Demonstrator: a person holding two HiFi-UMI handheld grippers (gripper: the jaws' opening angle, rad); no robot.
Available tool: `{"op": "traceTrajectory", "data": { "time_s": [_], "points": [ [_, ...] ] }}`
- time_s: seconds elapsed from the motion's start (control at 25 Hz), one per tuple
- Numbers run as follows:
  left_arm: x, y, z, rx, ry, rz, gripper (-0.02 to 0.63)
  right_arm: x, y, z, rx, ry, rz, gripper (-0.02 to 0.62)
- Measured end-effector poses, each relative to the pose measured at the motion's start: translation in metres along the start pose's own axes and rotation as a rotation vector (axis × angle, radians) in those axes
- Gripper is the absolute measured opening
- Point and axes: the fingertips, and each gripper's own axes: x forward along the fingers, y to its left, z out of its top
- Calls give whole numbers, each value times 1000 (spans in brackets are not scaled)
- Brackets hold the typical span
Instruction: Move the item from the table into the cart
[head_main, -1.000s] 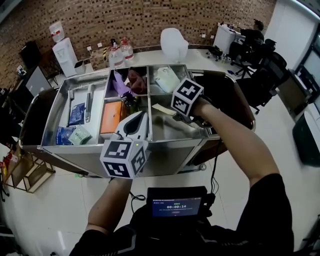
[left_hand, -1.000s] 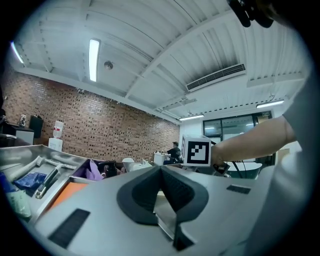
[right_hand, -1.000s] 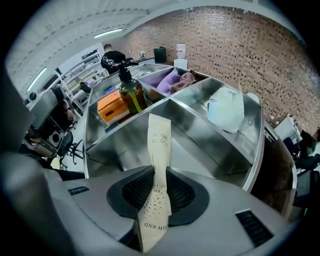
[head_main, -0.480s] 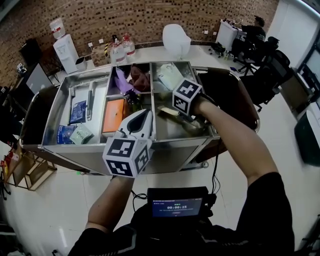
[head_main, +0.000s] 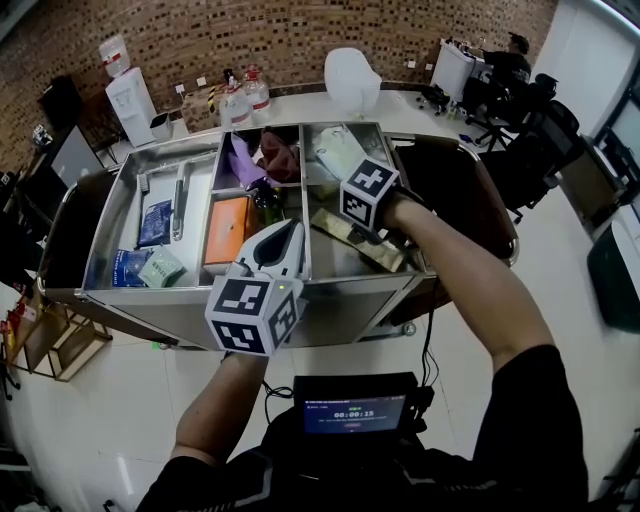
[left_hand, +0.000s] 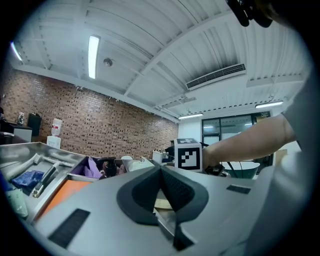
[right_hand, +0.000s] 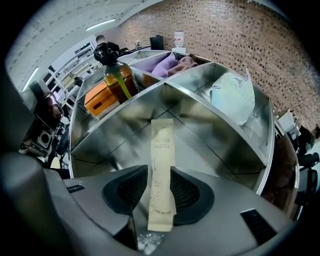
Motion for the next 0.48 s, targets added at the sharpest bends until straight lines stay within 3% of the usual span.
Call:
{"op": "traceTrajectory", "data": {
  "time_s": [0.48],
  "points": [
    [-2, -16, 2, 2, -4, -9, 5, -30, 6, 1, 27, -144, 37, 130]
  ]
}}
